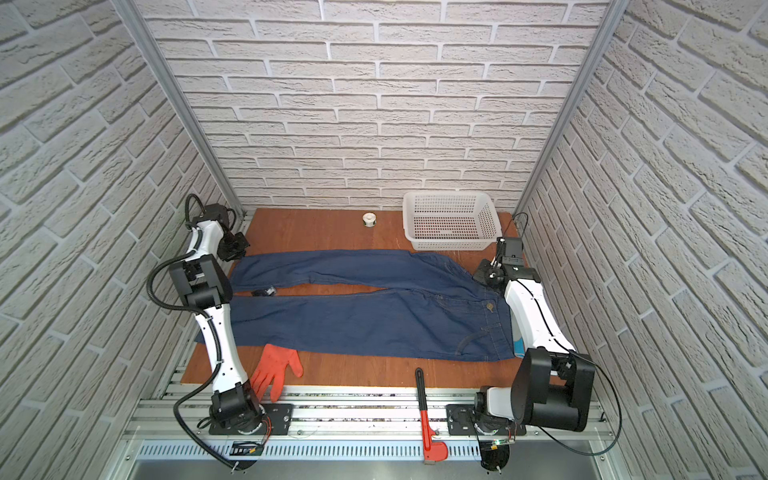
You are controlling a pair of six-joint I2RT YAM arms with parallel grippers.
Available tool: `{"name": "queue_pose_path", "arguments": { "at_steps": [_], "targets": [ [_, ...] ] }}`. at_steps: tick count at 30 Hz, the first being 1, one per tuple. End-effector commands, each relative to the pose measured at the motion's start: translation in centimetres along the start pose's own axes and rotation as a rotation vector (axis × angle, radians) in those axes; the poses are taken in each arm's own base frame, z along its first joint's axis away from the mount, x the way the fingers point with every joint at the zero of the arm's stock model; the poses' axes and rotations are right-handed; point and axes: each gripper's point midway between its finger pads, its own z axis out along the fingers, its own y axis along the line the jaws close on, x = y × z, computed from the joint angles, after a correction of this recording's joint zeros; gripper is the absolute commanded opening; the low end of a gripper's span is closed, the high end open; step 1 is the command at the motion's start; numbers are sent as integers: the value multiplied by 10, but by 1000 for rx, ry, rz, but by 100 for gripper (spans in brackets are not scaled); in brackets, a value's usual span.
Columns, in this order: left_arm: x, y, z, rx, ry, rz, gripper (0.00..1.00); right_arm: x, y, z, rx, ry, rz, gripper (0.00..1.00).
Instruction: Fold and stack the trousers
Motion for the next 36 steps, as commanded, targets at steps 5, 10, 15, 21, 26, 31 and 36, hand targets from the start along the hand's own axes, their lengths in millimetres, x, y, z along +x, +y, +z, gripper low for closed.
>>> {"name": "queue_pose_path", "arguments": {
  "at_steps": [5, 10, 15, 21, 26, 31, 36],
  "targets": [
    [7, 2, -15, -17, 14, 0, 0, -7, 3, 3, -13, -23, 5, 6],
    [-27, -17, -52, 55, -114, -22, 0, -23, 14, -3, -52, -66, 34, 6],
    [-54, -31, -104, 130, -245, -41, 0, -35, 17, -15, -56, -105, 43, 6],
    [-63, -23, -163, 173, -360, -77, 0, -42, 9, -32, -35, -140, 51, 5],
    [-47, 12, -178, 175, -395, -164, 0, -36, -2, -34, -19, -138, 72, 5],
    [-24, 40, -163, 189, -365, -230, 0, -37, -8, -27, -14, -143, 100, 5],
    [-24, 51, -160, 203, -360, -253, 0, -60, 1, -25, -47, -176, 116, 5]
  ]
}}
